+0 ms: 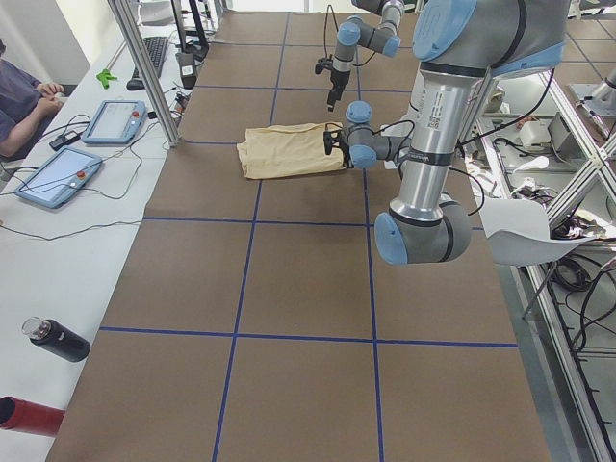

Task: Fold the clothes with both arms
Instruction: 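Grasp the near edge corners of the shirt with both grippers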

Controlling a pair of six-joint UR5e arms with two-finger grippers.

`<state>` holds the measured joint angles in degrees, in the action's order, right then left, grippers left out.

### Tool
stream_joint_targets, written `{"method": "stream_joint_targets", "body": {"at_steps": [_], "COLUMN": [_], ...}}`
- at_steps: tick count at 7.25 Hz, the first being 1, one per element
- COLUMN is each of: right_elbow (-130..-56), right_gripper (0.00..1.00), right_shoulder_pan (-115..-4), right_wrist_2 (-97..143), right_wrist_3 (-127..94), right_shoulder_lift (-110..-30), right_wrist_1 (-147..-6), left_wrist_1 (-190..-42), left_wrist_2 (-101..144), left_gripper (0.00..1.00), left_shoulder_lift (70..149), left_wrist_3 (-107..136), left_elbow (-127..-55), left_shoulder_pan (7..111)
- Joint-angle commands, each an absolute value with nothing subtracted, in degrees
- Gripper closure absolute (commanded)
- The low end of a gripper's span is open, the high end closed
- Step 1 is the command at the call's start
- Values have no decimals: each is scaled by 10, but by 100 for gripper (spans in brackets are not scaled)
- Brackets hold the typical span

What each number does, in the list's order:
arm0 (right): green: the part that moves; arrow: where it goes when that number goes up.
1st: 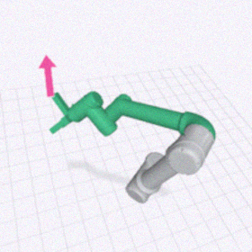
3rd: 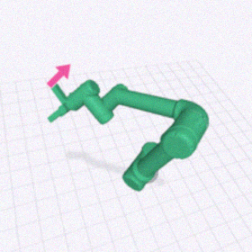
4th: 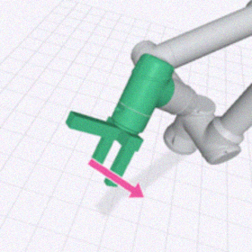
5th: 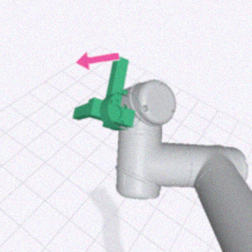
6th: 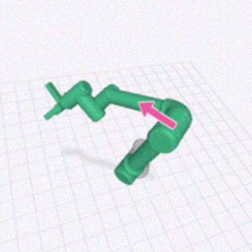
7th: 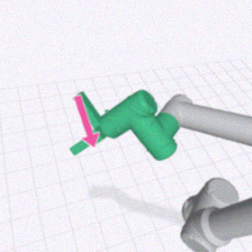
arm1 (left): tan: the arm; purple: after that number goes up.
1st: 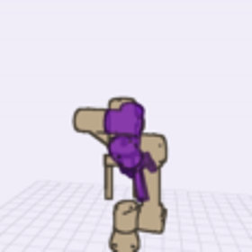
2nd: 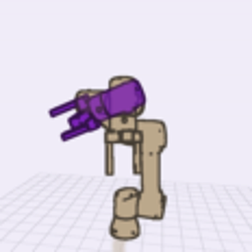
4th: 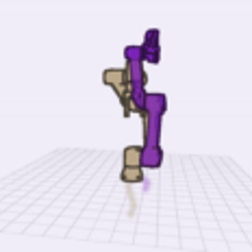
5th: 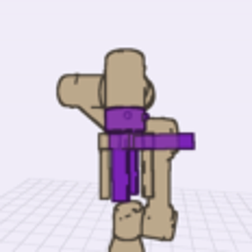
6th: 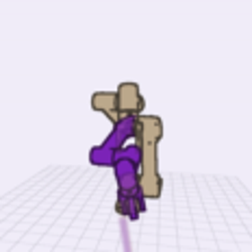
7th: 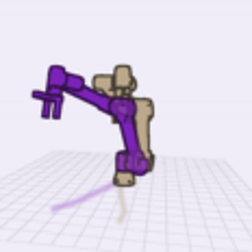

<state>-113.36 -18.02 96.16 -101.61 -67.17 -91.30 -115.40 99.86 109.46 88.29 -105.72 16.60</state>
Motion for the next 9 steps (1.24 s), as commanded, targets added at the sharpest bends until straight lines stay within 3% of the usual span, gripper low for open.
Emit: {"method": "stream_joint_targets", "body": {"at_steps": [1, 3, 9], "right_elbow": [-1093, -1039, -995], "right_gripper": [12, 22, 35], "right_shoulder_pan": [-148, -147, -146], "right_wrist_2": [932, 929, 922], "right_wrist_3": [-1098, -1153, -1155], "right_shoulder_lift": [-634, -588, -559], "right_wrist_1": [-910, -909, -908], "left_wrist_1": [-1154, -1154, -1154], "left_wrist_2": [999, 999, 999], "left_gripper": [100, 100, 100], "left_shoulder_lift": [1094, 1094, 1094], "left_wrist_3": [882, 883, 882], "left_elbow": [-1057, -1061, -1061], "left_shoulder_pan": [166, 167, 166]}}
